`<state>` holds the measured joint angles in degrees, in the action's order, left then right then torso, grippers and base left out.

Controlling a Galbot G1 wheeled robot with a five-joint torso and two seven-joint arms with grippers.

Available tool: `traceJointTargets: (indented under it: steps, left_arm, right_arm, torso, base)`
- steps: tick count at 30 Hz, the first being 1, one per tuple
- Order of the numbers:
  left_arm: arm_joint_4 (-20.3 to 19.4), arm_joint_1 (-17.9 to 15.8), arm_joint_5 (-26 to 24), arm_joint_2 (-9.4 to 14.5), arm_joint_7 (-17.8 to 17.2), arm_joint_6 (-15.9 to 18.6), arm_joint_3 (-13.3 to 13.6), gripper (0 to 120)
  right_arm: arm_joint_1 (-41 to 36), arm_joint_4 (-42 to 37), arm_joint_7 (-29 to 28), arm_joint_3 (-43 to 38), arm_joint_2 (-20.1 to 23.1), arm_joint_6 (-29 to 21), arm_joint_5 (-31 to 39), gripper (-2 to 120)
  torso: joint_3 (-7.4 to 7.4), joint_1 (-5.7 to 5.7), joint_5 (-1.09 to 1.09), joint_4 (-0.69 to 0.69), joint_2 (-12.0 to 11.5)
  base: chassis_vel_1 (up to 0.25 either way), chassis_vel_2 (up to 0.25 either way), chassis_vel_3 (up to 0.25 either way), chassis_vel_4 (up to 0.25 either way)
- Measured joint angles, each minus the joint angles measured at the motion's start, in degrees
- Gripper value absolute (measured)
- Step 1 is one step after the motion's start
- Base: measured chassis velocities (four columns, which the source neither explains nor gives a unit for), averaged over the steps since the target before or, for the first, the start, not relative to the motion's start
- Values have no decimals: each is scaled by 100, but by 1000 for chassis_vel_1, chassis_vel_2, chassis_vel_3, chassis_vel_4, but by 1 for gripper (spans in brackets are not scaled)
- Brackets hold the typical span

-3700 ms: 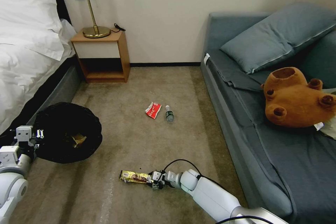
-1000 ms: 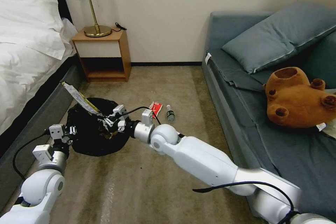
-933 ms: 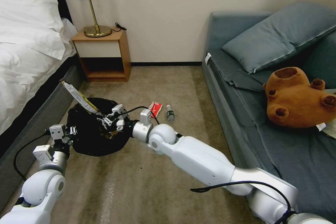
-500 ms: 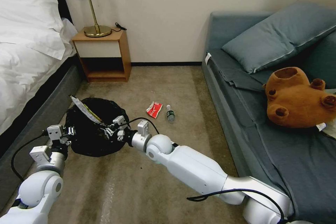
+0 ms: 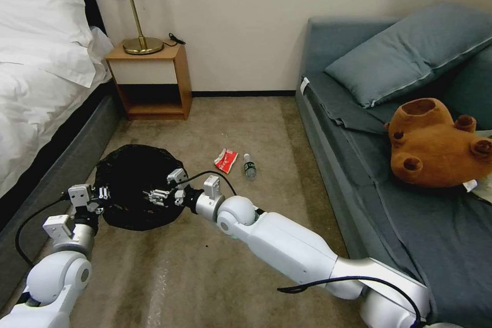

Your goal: Pick up the trash bin, then pick up the garbage on the floor and place it into the trash bin.

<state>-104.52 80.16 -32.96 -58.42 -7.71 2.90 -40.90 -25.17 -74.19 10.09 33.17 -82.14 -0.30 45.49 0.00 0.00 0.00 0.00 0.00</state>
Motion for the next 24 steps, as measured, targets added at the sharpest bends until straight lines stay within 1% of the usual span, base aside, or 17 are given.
traceJointTargets:
  steps: [1,2,3,4,5,7,8,10,11,12,13,14,16,17,19,20,24]
  left_arm:
    - [33,1,7,35,1,-35,-68,4]
    - [33,1,7,35,1,-35,-68,4]
    - [83,2,10,77,6,-75,-138,4]
    - [120,2,9,108,6,-96,-191,4]
    - [120,2,9,108,6,-96,-191,4]
    - [228,17,17,196,-1,-172,-322,4]
    - [228,17,17,196,-1,-172,-322,4]
    - [263,43,30,248,-7,-199,-383,4]
    - [263,43,30,248,-7,-199,-383,4]
    - [272,54,37,273,-13,-211,-409,4]
    - [272,54,37,273,-13,-211,-409,4]
    - [292,56,56,295,-23,-223,-431,4]
    - [308,56,78,314,-36,-224,-451,4]
    - [308,56,78,314,-36,-224,-451,4]
    - [318,54,86,340,-50,-224,-477,4]
    - [318,54,86,340,-50,-224,-477,4]
    - [352,54,82,415,-54,-225,-554,4]
  right_arm:
    - [63,-43,-324,-63,88,-94,-141,74]
    - [63,-43,-324,-63,88,-94,-141,74]
    - [120,-56,-640,-108,164,-213,-254,80]
    - [152,-57,-864,-151,217,-311,-343,83]
    - [152,-57,-864,-151,217,-311,-343,83]
    - [184,11,-1468,-267,338,-561,-641,96]
    - [184,11,-1468,-267,338,-561,-641,96]
    - [165,65,-1859,-385,432,-785,-859,99]
    - [165,65,-1859,-385,432,-785,-859,99]
    - [130,73,-2070,-449,493,-964,-957,100]
    - [130,73,-2070,-449,493,-964,-957,100]
    - [60,44,-2326,-511,578,-1228,-1025,100]
    - [-67,-51,-2646,-615,670,-1486,-1028,100]
    - [-67,-51,-2646,-615,670,-1486,-1028,100]
    - [-253,-146,-3019,-728,778,-1688,-996,100]
    - [-253,-146,-3019,-728,778,-1688,-996,100]
    - [-569,-282,-3172,-924,1073,-1734,-1045,100]
  torso:
    - [0,0,0,0,0]
    - [0,0,0,0,0]
    - [0,0,0,0,0]
    - [0,0,0,0,0]
    - [0,0,0,0,0]
    - [0,0,1,-1,0]
    - [0,0,1,-1,0]
    - [0,0,0,0,0]
    - [0,0,0,0,0]
    - [0,0,1,0,0]
    - [0,0,1,0,0]
    - [0,0,1,-1,0]
    - [0,0,1,-1,0]
    - [0,0,1,-1,0]
    - [0,0,1,0,0]
    - [0,0,1,0,0]
    - [0,0,2,-1,0]
  base:
    - [0,0,0,0]
    - [0,0,0,0]
    - [0,0,0,0]
    - [0,0,0,0]
    - [0,0,0,0]
    - [0,0,0,0]
    - [0,0,0,0]
    - [0,0,0,0]
    - [0,0,0,0]
    - [0,0,0,0]
    - [0,0,0,0]
    - [0,0,0,0]
    - [0,0,0,0]
    - [0,0,0,0]
    - [0,0,0,0]
    - [0,0,0,0]
    - [0,0,0,0]
